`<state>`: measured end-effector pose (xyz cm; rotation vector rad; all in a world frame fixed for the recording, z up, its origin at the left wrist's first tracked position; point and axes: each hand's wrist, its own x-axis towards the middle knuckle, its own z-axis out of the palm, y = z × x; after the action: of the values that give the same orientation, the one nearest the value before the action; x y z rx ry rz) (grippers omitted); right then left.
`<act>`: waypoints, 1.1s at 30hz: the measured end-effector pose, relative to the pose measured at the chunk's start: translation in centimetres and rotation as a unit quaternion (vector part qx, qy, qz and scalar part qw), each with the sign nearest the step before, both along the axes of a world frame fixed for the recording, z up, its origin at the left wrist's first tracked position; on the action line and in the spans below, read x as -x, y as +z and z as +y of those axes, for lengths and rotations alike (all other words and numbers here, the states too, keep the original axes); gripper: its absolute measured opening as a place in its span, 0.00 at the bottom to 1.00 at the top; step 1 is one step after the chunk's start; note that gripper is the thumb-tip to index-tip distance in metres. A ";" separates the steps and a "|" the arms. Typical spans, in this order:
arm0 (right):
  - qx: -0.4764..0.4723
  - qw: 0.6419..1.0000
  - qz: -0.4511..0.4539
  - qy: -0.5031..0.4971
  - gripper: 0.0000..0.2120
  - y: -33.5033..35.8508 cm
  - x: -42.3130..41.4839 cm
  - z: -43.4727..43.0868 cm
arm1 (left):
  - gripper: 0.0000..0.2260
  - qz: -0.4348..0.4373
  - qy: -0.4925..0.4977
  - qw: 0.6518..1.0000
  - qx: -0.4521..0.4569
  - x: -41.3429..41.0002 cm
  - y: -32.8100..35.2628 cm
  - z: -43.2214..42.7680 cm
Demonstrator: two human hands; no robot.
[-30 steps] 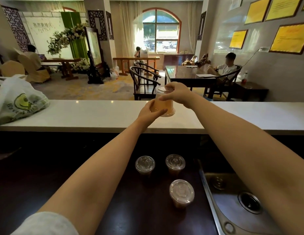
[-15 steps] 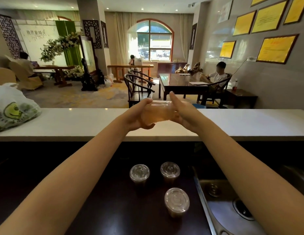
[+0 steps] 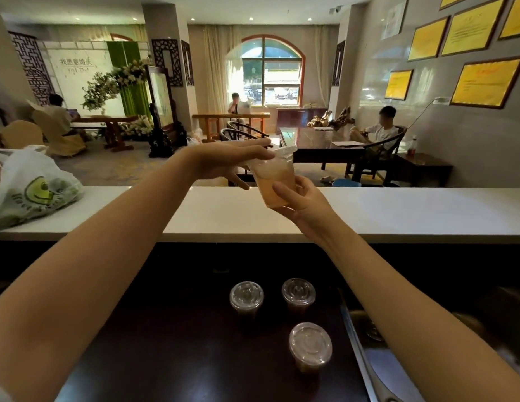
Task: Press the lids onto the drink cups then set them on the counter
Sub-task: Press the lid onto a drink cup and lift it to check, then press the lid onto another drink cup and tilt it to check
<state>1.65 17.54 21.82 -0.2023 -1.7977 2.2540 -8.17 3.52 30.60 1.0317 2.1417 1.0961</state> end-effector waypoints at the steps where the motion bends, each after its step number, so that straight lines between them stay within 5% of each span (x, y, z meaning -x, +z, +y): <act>1: -0.027 0.999 0.007 -0.018 0.36 -0.3 0.1 -0.3 | 0.29 0.023 -0.006 0.999 0.024 -0.3 0.1 0.0; 7: -0.214 0.973 0.015 -0.089 0.36 -2.7 0.5 -3.2 | 0.33 0.190 -0.003 0.969 0.158 -1.7 -0.6 0.6; 10: -0.232 0.967 0.040 -0.097 0.35 -4.1 0.6 -4.7 | 0.31 0.218 0.015 0.960 0.174 -2.0 -1.5 0.4; 22: -0.271 0.954 -0.029 0.127 0.30 -13.5 1.5 -5.8 | 0.35 0.272 0.029 0.938 0.215 -1.4 -11.9 -5.4; 33: -0.609 0.755 -0.226 0.091 0.44 -24.8 5.7 -4.6 | 0.44 0.217 0.110 0.931 0.271 -0.1 -28.0 -11.0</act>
<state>-4.08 12.91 -3.03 -0.3146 -3.2023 0.6729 -8.10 -7.47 2.62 0.8306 2.7445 0.3146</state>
